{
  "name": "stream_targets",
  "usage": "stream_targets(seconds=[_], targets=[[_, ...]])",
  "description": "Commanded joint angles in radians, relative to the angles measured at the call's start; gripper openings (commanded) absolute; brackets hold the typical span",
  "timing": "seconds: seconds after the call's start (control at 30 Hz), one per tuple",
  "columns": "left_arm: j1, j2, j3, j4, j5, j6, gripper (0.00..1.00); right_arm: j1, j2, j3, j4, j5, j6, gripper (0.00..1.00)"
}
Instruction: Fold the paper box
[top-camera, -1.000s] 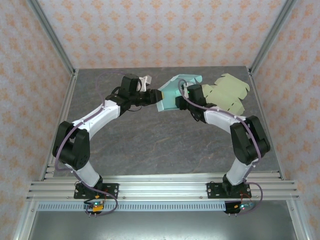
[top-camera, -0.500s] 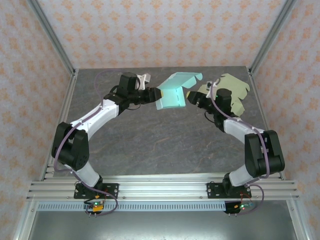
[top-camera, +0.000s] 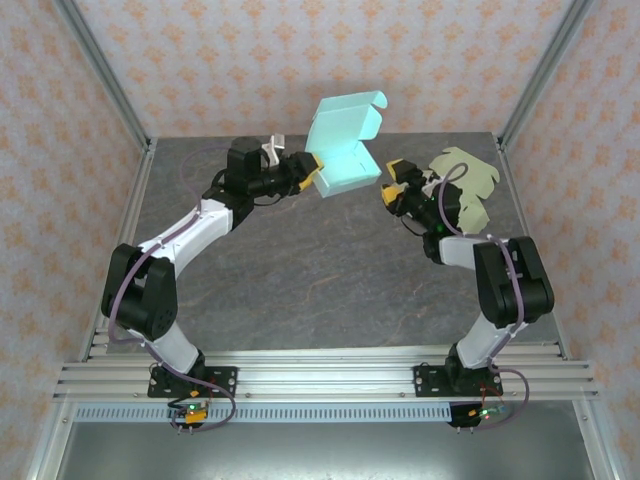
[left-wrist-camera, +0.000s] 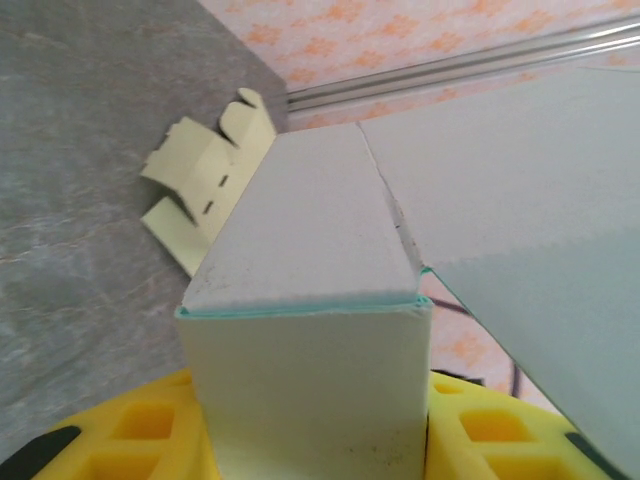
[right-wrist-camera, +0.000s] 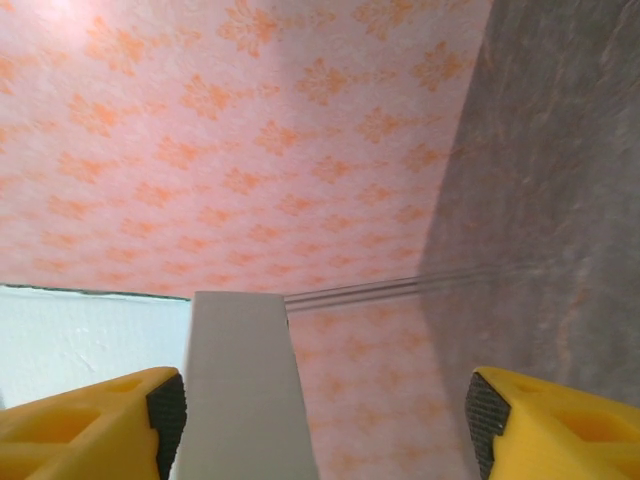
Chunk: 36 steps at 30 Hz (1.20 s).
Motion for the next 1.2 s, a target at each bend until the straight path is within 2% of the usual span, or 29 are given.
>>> stream_targets(seconds=[0.0, 0.2, 0.37, 0.5, 0.6, 0.9, 1.17], targets=[[0.001, 0.011, 0.005, 0.105, 0.033, -0.084, 0.29, 0.034, 0.01, 0.055, 0.202, 0.043, 0.161, 0.78], [-0.002, 0.017, 0.007, 0.124, 0.04, -0.101, 0.29, 0.065, 0.073, 0.116, 0.27, 0.052, 0.221, 0.8], [-0.003, 0.013, -0.004, 0.142, 0.039, -0.117, 0.29, 0.076, 0.146, 0.188, 0.324, 0.055, 0.257, 0.78], [-0.004, 0.002, -0.01, 0.126, 0.045, -0.101, 0.29, 0.078, 0.166, 0.225, 0.297, 0.033, 0.238, 0.74], [-0.005, -0.005, -0.015, 0.123, 0.045, -0.099, 0.29, 0.078, 0.175, 0.237, 0.277, 0.02, 0.225, 0.67], [-0.005, -0.008, -0.002, 0.109, 0.049, -0.083, 0.29, 0.079, 0.176, 0.266, 0.209, -0.047, 0.17, 0.66], [-0.007, -0.014, 0.001, 0.095, 0.059, -0.058, 0.29, 0.079, 0.195, 0.276, 0.17, -0.08, 0.145, 0.41]])
